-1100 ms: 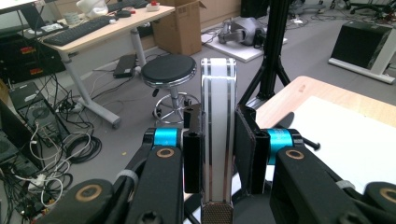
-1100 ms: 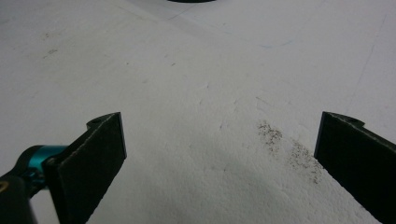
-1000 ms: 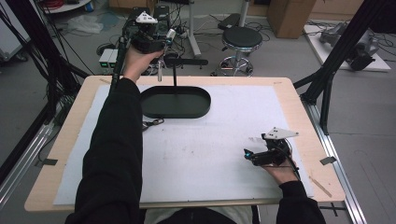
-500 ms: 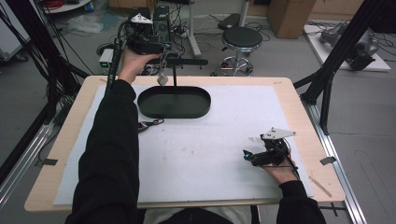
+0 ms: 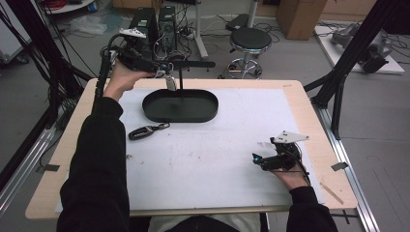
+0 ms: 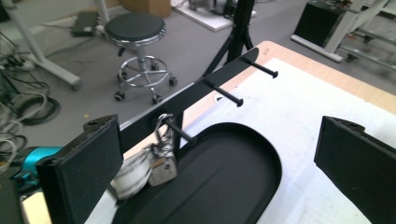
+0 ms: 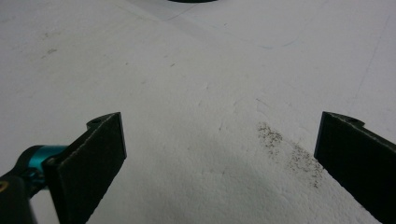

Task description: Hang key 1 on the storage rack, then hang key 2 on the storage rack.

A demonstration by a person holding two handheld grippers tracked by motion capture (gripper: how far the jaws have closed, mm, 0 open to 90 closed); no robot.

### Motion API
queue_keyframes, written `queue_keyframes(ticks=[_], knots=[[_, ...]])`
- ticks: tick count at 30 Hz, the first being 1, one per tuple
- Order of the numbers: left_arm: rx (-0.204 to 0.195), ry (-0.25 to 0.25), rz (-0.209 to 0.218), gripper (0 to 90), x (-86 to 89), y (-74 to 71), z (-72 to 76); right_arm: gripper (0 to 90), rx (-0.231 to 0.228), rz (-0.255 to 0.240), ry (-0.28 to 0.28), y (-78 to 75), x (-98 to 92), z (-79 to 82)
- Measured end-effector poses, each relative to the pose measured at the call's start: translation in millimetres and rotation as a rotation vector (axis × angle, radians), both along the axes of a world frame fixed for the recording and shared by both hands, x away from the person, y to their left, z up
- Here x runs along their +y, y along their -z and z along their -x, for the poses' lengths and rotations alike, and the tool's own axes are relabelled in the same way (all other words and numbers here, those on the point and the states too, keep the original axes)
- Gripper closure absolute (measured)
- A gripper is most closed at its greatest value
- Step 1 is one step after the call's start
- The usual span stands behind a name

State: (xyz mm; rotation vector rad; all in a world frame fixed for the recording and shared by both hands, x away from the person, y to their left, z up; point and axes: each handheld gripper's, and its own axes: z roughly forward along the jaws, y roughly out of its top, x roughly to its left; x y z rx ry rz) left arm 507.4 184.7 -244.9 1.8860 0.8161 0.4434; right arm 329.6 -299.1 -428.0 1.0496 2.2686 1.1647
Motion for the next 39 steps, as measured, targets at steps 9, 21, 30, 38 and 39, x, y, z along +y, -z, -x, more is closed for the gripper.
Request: queue_keyframes(ticks=[9,21,30,38,39], knots=[[-0.015,0.009,0.018,1.7,10.9,9.3,11.8,1.4,0.005,0.013,0.009,0.6,-0.5,1.2],[-0.002,0.027,0.004,1.7,17.2,26.6,29.8,1.4,0.005,0.03,0.008,1.8,0.0,1.1],[0.021,0.032,-0.021,1.7,26.7,49.3,42.6,1.4,0.007,0.032,0.008,1.8,0.8,0.8],[0.048,0.066,-0.044,1.7,27.5,60.3,53.0,1.4,0.006,0.033,0.009,1.7,1.3,1.0],[0.052,0.07,-0.05,1.7,27.3,62.1,54.4,1.4,0.007,0.032,0.009,1.6,1.4,1.1]])
